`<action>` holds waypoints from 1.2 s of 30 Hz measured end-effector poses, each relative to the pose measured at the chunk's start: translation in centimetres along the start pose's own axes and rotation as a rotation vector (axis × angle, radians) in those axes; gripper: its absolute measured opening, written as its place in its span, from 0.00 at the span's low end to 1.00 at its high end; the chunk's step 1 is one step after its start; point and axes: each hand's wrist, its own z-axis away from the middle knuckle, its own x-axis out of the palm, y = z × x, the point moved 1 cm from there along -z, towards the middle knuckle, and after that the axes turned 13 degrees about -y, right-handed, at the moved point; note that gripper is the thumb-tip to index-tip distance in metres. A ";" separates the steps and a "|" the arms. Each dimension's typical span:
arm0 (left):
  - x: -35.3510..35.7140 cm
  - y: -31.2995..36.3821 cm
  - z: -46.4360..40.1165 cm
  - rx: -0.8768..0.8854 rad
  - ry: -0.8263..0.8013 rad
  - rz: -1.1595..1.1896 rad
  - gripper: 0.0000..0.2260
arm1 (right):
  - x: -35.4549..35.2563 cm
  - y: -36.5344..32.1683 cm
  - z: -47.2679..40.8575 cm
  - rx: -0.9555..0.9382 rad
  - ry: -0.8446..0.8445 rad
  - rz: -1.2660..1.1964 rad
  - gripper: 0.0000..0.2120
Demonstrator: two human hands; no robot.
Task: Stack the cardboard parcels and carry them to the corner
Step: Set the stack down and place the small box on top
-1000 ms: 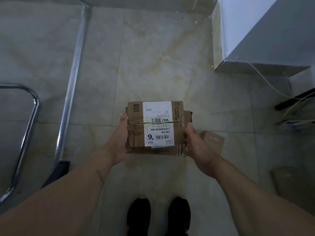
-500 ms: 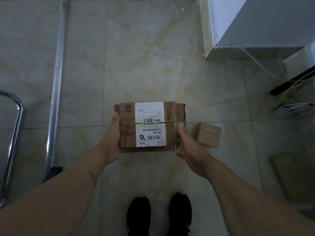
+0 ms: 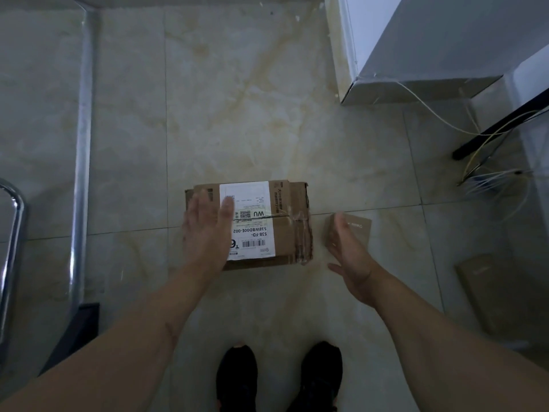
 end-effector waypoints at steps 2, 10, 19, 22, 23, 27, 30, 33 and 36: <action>1.8 3.8 1.8 0.181 -0.030 -0.046 0.40 | -2.7 0.2 0.2 0.019 0.080 -0.030 0.43; 13.6 10.7 2.7 0.134 -0.675 0.367 0.33 | -11.3 2.6 -0.9 0.060 0.202 -0.119 0.43; 22.9 8.0 -5.6 -0.281 -0.665 0.724 0.30 | -15.6 6.4 -7.5 0.102 0.201 -0.137 0.42; 24.6 7.2 -7.8 -0.295 -0.662 0.710 0.31 | -16.4 7.4 -9.5 0.084 0.195 -0.129 0.39; 25.1 6.8 -8.4 -0.293 -0.656 0.717 0.31 | -16.7 7.8 -10.1 0.088 0.196 -0.124 0.40; 27.9 5.9 -10.0 -0.285 -0.651 0.723 0.30 | -17.3 8.9 -11.9 0.116 0.141 -0.107 0.46; 28.8 5.7 -10.3 -0.341 -0.649 0.729 0.33 | -17.6 9.6 -12.1 0.105 0.124 -0.132 0.42; 28.1 6.3 -9.3 -0.345 -0.647 0.735 0.34 | -17.4 9.5 -10.9 0.087 0.101 -0.144 0.42; 26.7 7.2 -7.8 -0.332 -0.662 0.755 0.35 | -16.8 8.3 -8.7 0.077 0.092 -0.148 0.41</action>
